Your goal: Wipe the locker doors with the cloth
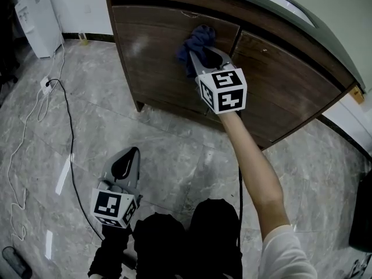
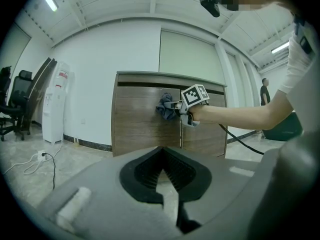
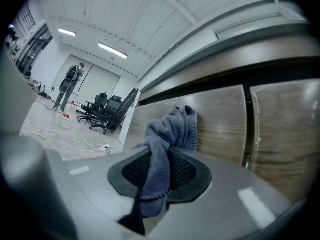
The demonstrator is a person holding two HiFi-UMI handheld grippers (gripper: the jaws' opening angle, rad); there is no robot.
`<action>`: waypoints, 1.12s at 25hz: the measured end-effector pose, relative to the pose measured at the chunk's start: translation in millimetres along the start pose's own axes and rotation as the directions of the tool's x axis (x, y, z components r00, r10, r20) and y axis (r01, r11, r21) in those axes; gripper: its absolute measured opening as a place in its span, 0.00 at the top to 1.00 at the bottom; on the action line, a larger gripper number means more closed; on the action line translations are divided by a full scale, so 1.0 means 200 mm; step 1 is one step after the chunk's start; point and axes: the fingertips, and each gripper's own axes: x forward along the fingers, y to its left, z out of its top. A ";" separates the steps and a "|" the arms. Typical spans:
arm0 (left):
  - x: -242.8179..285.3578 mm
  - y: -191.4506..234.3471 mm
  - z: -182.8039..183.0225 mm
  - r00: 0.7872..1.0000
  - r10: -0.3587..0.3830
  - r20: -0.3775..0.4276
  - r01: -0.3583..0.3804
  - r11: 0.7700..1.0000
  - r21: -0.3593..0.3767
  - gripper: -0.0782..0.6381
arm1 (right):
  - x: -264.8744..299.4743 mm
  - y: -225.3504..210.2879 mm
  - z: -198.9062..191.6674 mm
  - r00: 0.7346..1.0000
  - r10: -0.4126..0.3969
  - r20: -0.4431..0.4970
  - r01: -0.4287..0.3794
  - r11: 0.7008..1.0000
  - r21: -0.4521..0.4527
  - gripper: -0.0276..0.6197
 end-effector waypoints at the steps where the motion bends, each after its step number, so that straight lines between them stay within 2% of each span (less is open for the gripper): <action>1: 0.00 0.01 -0.01 1.000 0.002 0.000 -0.002 1.000 0.001 0.89 | 0.01 0.01 -0.03 1.000 0.004 -0.008 -0.004 1.000 0.002 0.83; 16: -0.02 0.11 -0.05 0.999 0.034 -0.014 -0.034 0.999 -0.018 0.89 | 0.13 0.27 -0.64 0.981 0.077 -0.180 -0.073 0.997 0.029 0.83; 28: -0.03 0.18 -0.10 0.998 0.062 -0.029 -0.063 0.998 -0.027 0.89 | 0.19 0.41 -1.00 0.953 0.122 -0.276 -0.096 0.990 0.107 0.83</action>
